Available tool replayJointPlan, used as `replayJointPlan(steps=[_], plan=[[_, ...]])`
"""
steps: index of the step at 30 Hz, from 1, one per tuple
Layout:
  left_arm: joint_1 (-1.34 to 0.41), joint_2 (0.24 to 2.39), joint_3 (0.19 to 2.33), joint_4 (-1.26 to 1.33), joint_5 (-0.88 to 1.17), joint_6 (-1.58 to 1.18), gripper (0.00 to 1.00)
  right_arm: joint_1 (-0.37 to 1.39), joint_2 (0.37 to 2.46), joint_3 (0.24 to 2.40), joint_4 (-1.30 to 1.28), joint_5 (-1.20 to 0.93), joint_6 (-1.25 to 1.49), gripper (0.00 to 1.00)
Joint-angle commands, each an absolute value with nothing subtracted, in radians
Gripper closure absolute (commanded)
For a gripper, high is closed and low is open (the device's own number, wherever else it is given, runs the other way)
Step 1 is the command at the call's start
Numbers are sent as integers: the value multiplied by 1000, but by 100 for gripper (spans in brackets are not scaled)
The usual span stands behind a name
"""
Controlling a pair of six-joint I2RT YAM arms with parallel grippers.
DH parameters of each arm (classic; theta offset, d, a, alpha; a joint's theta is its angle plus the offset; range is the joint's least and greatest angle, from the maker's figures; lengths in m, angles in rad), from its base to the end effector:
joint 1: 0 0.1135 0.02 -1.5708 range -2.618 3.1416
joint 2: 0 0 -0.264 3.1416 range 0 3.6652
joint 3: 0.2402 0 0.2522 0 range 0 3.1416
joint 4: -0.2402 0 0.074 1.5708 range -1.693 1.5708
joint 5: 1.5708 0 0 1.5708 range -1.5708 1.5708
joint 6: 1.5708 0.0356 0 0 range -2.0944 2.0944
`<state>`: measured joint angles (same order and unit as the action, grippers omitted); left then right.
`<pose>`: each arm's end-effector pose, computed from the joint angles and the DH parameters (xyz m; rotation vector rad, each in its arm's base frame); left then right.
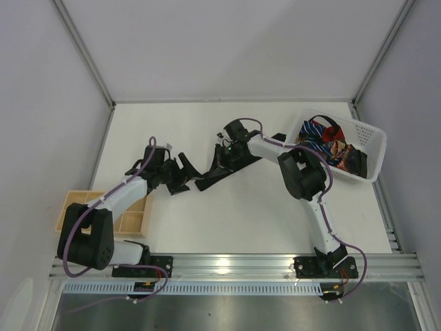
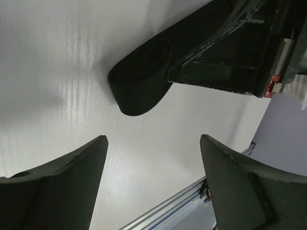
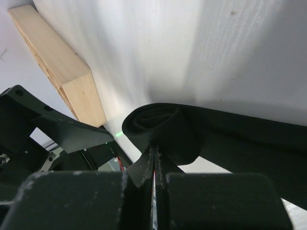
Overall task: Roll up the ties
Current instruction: Roll the tie
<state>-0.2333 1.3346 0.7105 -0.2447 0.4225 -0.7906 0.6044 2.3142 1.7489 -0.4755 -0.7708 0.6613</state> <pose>0.2504 -0.0745 0.1944 -0.5131 2.5276 -0.9419 0.3874 0.2977 0.1414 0.2265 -2.7838 -1.3538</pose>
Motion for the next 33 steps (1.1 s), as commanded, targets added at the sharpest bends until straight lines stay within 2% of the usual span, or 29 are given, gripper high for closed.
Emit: replayJointPlan(steps=[1, 16, 33], plan=[[-233, 1382, 716, -189, 429, -848, 17, 597, 2330, 1761, -491, -755, 631, 100], [-236, 1569, 725, -31, 437, -968, 31, 577, 2352, 1727, -477, -742, 604, 100], [-253, 1701, 821, -43, 425, -945, 41, 572, 2387, 1793, -482, -755, 620, 100]])
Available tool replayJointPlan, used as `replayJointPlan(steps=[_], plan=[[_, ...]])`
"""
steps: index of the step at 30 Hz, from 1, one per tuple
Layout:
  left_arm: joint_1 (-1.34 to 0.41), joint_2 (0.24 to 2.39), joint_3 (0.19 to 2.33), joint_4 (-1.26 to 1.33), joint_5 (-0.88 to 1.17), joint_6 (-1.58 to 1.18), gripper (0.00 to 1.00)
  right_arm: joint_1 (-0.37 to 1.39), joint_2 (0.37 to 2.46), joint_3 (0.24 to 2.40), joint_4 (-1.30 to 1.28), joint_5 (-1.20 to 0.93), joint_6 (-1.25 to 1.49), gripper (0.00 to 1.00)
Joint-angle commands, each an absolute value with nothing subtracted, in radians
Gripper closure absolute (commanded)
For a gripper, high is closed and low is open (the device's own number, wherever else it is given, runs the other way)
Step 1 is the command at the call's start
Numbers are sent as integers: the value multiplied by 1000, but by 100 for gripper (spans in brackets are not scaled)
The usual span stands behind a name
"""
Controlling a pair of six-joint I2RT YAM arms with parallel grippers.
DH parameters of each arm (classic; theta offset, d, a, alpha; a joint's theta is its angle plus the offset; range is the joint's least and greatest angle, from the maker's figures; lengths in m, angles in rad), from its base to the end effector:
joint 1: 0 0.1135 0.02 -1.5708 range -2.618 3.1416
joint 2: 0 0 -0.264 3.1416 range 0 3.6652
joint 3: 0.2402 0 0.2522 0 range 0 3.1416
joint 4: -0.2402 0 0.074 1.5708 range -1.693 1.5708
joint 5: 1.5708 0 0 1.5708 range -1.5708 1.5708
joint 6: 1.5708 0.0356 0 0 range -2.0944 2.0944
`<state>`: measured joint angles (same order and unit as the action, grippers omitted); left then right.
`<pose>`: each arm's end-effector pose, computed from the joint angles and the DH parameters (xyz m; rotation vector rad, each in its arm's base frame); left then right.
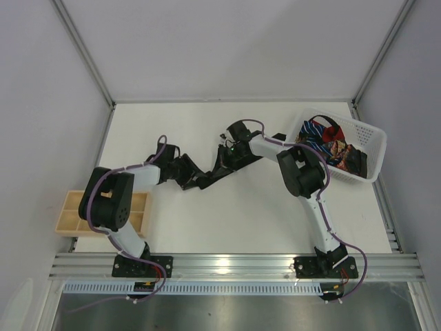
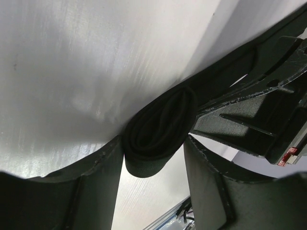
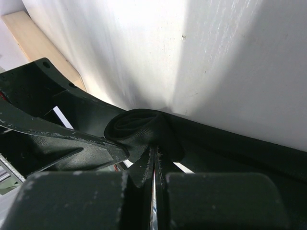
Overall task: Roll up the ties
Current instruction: Roll the tie
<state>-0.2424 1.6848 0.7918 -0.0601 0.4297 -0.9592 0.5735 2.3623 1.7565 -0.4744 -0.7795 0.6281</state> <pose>0.2993 -0.0893 0.1359 -0.7722 2.5984 -0.9745 0.3981 0.2870 0.1213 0.2097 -2.7851 -1.3346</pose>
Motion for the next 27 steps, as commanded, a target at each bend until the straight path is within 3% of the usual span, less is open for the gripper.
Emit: replayJointPlan(steps=[1, 8, 16, 27], plan=[[-256, 1701, 819, -38, 425, -945, 43, 571, 2388, 1796, -485, -755, 623, 100], [-259, 1712, 822, -28, 445, -942, 56, 569, 2399, 1821, -494, -744, 623, 100], [-258, 1717, 862, -97, 466, -893, 85, 572, 2410, 1848, -529, -726, 589, 100], [-258, 1672, 954, -290, 482, -838, 89, 626, 2369, 1796, -557, -719, 555, 100]])
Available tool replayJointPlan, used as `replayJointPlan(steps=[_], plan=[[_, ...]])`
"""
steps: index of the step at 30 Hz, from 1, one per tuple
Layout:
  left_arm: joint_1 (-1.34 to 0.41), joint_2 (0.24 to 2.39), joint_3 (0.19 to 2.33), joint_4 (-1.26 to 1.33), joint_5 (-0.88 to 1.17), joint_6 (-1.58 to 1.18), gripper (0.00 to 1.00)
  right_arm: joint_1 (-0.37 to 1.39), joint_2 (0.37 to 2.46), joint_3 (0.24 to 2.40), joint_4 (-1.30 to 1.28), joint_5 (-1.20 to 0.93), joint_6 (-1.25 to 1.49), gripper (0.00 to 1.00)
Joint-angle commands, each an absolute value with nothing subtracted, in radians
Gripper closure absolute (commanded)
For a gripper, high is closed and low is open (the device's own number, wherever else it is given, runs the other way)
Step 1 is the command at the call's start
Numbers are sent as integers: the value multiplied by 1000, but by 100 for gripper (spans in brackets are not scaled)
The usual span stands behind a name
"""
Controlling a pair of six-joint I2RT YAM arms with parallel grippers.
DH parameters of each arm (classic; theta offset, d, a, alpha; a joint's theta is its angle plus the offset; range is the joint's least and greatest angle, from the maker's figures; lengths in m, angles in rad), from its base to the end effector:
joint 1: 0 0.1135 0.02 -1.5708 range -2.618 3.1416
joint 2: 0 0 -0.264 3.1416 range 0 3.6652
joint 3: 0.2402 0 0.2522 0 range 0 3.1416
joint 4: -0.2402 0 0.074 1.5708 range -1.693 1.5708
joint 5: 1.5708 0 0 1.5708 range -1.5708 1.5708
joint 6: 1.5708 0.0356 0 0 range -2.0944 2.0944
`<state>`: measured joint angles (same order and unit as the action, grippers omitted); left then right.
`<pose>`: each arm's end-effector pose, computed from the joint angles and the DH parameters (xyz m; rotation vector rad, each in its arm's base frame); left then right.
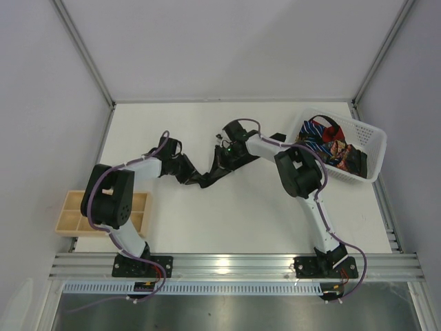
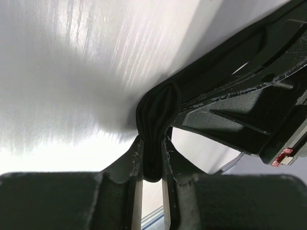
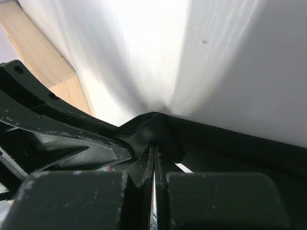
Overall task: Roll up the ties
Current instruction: Roll the tie
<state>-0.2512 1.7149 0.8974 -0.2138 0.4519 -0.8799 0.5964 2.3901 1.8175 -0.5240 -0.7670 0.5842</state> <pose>0.3097 -0.0955 0.1462 -0.6893 2.6897 -0.9484 0.3971 0.2995 0.1228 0.2894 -2.7921 -1.3122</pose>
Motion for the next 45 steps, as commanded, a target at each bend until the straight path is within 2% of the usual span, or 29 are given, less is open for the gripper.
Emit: replayJointPlan(steps=[1, 5, 14, 35, 45], plan=[[-258, 1671, 972, -314, 485, -830, 88, 629, 2361, 1786, -539, -722, 563, 100], [-261, 1677, 1020, -368, 495, -796, 84, 652, 2335, 1766, -512, -735, 600, 100], [-301, 1684, 1097, -414, 483, -805, 82, 672, 2304, 1749, -451, -761, 675, 100], [-380, 1881, 1308, -509, 466, -862, 85, 673, 2292, 1730, -422, -772, 695, 100], [-406, 1953, 1406, -560, 416, -870, 82, 652, 2278, 1709, -423, -762, 686, 100]])
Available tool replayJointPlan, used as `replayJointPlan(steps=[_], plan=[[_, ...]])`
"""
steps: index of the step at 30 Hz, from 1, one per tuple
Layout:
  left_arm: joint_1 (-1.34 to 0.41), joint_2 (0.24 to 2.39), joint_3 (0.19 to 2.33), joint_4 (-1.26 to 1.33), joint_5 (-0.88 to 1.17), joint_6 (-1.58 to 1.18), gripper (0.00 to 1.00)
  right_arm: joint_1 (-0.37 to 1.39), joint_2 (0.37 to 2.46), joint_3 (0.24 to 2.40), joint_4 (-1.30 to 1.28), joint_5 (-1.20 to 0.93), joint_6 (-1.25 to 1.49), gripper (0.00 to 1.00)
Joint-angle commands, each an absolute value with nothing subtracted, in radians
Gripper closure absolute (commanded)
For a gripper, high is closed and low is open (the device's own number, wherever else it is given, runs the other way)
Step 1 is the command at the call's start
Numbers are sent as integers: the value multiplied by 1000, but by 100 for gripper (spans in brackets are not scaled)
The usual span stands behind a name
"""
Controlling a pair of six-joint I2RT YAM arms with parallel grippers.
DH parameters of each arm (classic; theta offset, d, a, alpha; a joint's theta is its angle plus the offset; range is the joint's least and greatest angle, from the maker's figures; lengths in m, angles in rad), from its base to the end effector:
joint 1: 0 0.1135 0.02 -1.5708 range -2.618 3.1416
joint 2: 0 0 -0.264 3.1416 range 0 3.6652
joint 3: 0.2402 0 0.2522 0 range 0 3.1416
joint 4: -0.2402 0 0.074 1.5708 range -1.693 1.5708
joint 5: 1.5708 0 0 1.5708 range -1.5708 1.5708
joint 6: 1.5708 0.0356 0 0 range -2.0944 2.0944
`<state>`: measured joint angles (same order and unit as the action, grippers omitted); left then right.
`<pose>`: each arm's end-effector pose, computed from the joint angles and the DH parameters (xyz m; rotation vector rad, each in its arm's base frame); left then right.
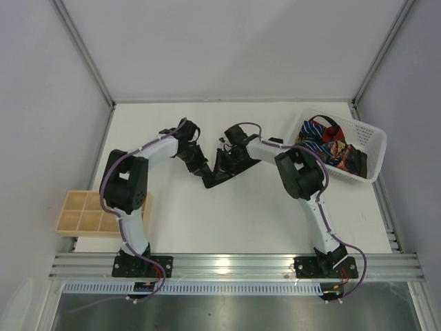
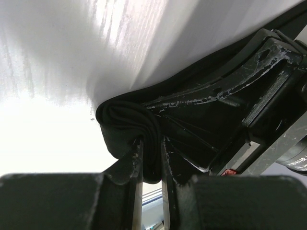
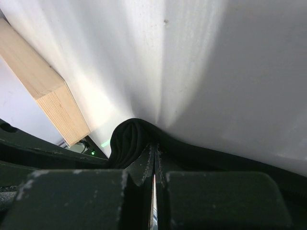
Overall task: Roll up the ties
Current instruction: Roll the tie
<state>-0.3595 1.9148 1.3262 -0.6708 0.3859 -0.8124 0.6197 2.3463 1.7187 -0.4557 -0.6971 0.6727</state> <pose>0.3499 -0.1458 0.1741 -0.5847 2.9480 -0.7498 0.3822 0.3007 0.1172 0.1808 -2.8380 -1.2458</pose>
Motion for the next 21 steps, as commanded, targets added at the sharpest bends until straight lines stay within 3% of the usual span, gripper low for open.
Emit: replayJointPlan(steps=[1, 8, 10, 21], plan=[[-408, 1960, 1414, -578, 410, -873, 82, 646, 2276, 1706, -423, -759, 687, 100], [-434, 2006, 1465, -633, 348, -896, 87, 635, 2253, 1703, -436, -724, 675, 100], [-436, 2005, 1473, -646, 316, -896, 93, 627, 2249, 1701, -443, -723, 660, 100], [-437, 1987, 1476, -719, 238, -870, 95, 578, 2215, 1678, -540, -663, 549, 100]])
